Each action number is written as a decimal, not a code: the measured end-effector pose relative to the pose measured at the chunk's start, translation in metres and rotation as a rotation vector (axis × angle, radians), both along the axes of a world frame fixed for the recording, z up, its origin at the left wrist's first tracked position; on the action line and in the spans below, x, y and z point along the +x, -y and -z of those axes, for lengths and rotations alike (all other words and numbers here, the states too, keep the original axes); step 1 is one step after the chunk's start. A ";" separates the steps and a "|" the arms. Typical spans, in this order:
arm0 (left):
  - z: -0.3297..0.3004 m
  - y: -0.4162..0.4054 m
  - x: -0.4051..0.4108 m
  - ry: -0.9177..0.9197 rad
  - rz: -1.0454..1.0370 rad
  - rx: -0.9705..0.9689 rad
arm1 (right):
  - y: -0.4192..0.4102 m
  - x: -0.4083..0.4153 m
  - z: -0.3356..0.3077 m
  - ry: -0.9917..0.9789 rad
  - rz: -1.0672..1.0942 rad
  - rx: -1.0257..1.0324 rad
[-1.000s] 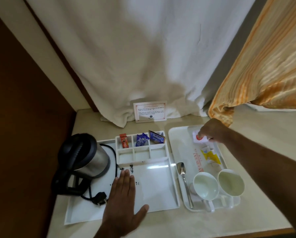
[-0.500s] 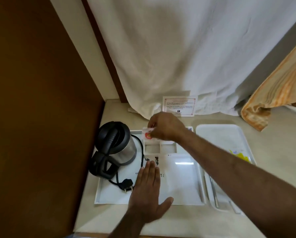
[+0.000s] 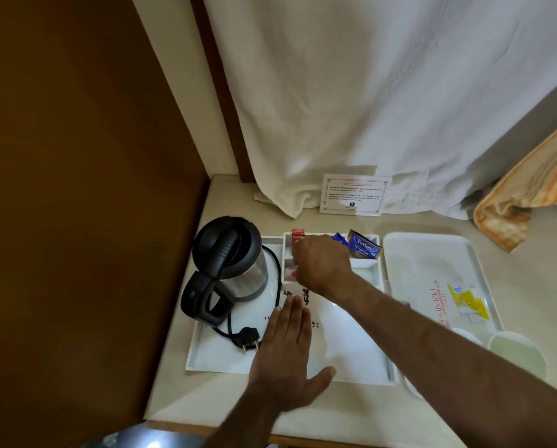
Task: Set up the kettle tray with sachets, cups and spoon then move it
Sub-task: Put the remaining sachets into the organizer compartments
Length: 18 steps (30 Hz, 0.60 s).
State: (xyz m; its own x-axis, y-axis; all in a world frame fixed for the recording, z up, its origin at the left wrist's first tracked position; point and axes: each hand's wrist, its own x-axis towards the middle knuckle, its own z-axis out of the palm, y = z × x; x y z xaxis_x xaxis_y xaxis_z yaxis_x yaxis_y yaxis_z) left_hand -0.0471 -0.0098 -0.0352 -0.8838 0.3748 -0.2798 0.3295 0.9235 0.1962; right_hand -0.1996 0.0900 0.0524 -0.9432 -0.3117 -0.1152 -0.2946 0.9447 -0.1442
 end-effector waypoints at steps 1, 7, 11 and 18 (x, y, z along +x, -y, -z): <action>-0.001 0.000 0.000 0.004 0.002 -0.009 | 0.001 0.001 0.002 -0.012 0.008 0.009; 0.000 -0.001 0.002 -0.024 -0.017 0.032 | -0.007 0.000 0.007 -0.039 -0.044 0.011; 0.008 0.001 0.002 -0.091 -0.008 0.060 | -0.022 0.009 -0.006 -0.105 -0.060 -0.046; 0.027 0.003 0.000 -0.163 0.002 -0.023 | -0.113 0.010 -0.070 -0.437 0.193 -0.490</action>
State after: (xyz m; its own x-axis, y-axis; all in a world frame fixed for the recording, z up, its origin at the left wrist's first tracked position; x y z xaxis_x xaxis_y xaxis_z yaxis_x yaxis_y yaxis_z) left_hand -0.0467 -0.0128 -0.0617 -0.9177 0.3715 -0.1411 0.3567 0.9266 0.1193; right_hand -0.1891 0.2031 0.1228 -0.9149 -0.0525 0.4003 -0.2560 0.8421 -0.4747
